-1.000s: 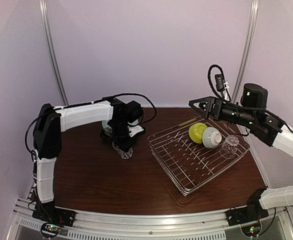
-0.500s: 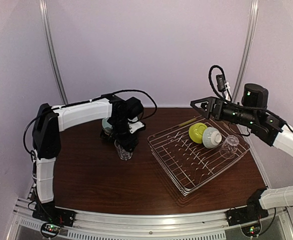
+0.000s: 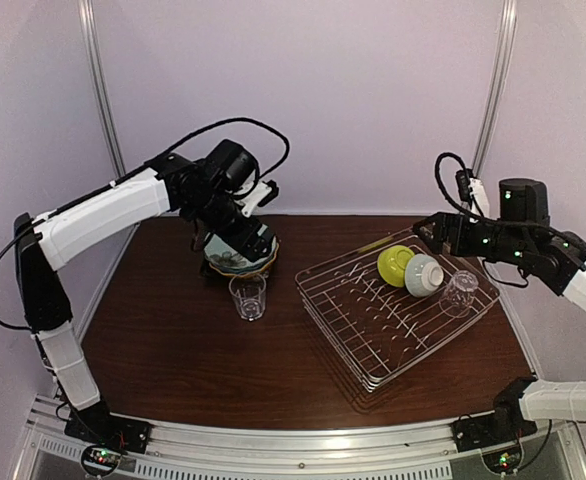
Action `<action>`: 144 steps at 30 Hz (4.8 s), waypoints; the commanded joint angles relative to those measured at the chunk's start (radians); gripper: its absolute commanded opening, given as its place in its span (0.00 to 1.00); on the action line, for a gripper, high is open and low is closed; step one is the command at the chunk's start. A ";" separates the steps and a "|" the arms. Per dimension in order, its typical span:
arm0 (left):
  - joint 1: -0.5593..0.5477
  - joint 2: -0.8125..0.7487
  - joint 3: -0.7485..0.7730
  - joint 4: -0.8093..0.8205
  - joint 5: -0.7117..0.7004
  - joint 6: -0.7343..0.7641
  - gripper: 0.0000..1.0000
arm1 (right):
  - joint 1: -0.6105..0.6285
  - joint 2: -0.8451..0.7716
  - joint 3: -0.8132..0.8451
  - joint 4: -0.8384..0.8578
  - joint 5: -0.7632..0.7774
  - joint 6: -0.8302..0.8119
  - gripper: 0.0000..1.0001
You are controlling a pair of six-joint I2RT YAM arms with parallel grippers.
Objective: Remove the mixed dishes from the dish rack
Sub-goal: Grab the cup from the dish rack, then pass from the right arm to the left
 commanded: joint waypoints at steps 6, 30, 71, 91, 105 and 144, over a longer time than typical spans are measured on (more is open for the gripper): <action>0.012 -0.200 -0.212 0.322 -0.096 -0.089 0.97 | -0.019 -0.021 -0.067 -0.210 0.404 0.061 1.00; 0.012 -0.328 -0.372 0.520 -0.014 -0.095 0.97 | -0.235 0.114 -0.314 -0.033 0.419 0.071 1.00; 0.012 -0.328 -0.412 0.569 -0.020 -0.133 0.97 | -0.255 0.103 -0.115 -0.017 0.235 -0.028 0.53; 0.012 -0.587 -0.725 1.073 0.139 -0.073 0.97 | -0.250 0.021 0.102 0.150 -0.388 0.179 0.52; -0.097 -0.652 -0.886 1.414 0.217 0.226 0.92 | -0.072 0.097 0.082 0.491 -0.597 0.449 0.52; -0.250 -0.524 -0.734 1.457 0.144 0.384 0.00 | 0.274 0.348 0.036 0.904 -0.582 0.705 0.70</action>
